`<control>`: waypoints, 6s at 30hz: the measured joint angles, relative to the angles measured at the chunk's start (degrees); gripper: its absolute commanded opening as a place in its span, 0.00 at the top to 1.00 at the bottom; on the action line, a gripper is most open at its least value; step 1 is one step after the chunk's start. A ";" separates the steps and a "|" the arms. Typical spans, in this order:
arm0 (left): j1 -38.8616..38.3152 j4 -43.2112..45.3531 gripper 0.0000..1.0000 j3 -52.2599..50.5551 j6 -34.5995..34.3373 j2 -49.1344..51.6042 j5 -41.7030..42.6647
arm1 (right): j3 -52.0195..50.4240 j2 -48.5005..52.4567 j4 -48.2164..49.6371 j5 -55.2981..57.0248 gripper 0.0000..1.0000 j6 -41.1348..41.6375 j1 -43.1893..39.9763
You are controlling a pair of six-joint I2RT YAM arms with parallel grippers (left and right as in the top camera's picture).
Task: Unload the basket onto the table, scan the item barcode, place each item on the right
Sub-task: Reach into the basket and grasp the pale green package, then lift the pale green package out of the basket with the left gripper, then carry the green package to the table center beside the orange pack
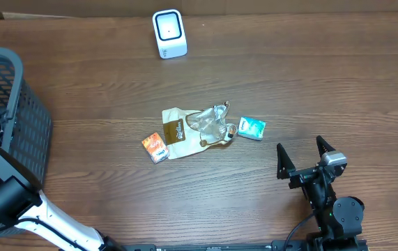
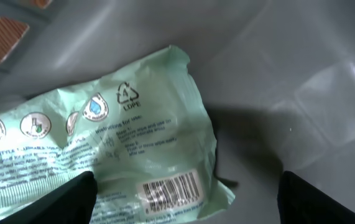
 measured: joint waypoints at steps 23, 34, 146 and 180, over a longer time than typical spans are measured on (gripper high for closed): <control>-0.07 3.89 0.96 -4.33 -1.29 -1.07 -5.09 | 0.00 0.00 0.04 0.00 0.00 0.02 0.00; 0.00 -14.51 0.96 3.45 -4.13 -0.96 0.35 | 0.00 0.00 -0.02 0.00 0.00 0.00 0.00; -0.26 -8.96 0.96 3.48 1.84 -40.79 25.14 | 0.00 0.00 -0.02 -0.02 0.00 -0.02 -0.02; -41.33 6.40 0.91 -40.57 -8.26 -42.34 18.03 | 0.00 0.00 -0.02 0.00 0.00 -0.02 0.00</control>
